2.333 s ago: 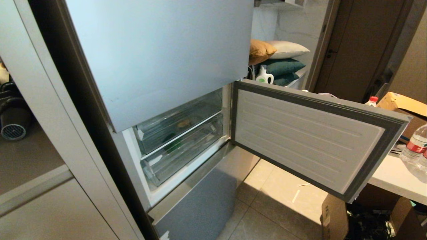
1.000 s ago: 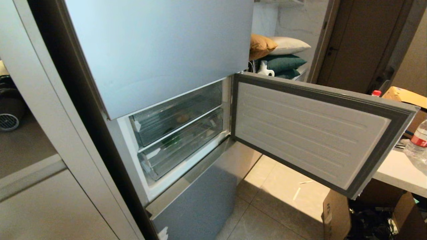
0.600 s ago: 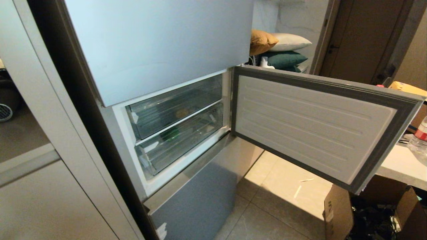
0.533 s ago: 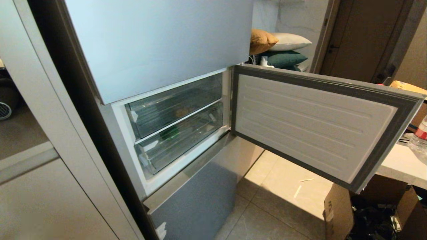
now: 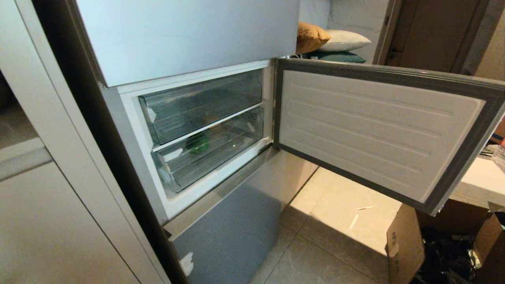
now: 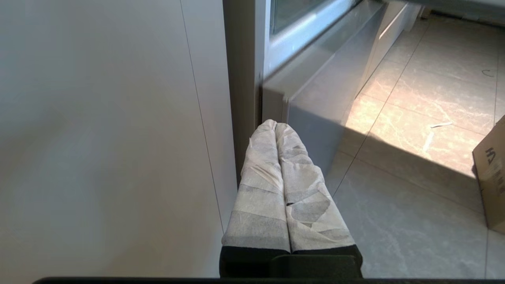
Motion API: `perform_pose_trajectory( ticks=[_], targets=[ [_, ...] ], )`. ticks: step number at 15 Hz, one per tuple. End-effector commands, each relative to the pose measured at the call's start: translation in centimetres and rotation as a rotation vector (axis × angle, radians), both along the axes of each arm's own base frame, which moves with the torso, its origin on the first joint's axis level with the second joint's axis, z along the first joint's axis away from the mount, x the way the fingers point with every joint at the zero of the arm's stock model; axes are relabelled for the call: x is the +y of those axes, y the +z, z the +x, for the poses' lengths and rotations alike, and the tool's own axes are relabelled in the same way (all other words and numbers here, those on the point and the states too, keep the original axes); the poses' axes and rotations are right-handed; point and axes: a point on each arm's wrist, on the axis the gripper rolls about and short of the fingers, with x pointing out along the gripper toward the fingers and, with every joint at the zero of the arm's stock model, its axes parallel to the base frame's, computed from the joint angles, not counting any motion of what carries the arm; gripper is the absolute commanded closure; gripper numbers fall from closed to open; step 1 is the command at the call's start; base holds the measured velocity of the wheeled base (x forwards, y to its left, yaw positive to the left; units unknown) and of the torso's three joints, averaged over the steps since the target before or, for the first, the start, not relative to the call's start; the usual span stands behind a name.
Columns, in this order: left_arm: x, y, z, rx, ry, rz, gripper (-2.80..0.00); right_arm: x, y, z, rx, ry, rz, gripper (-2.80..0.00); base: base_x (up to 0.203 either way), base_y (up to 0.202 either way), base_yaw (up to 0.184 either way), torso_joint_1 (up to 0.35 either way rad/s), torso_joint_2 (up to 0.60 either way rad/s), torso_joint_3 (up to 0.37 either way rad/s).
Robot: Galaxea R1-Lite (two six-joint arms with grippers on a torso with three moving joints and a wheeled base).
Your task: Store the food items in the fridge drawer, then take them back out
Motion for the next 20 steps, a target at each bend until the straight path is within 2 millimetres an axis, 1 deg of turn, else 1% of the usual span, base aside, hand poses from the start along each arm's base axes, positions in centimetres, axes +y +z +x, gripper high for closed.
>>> perform_pose_trajectory(
  ticks=[1,12,20],
  targets=[
    [0.00,-0.01,0.00,0.000,0.000,0.000,0.00,0.00,-0.80,0.24,0.029,0.001,0.000,0.00,0.000,0.000,0.000,-0.225,0.55,0.333],
    [0.00,-0.01,0.00,0.000,0.000,0.000,0.00,0.00,-0.84,0.24,0.029,0.001,0.004,0.00,0.000,0.000,0.000,-0.185,0.51,0.321],
    [0.00,-0.01,0.00,0.000,0.000,0.000,0.00,0.00,-0.85,0.24,0.030,0.002,-0.007,0.00,0.000,0.000,0.000,-0.017,0.06,0.039]
  ],
)
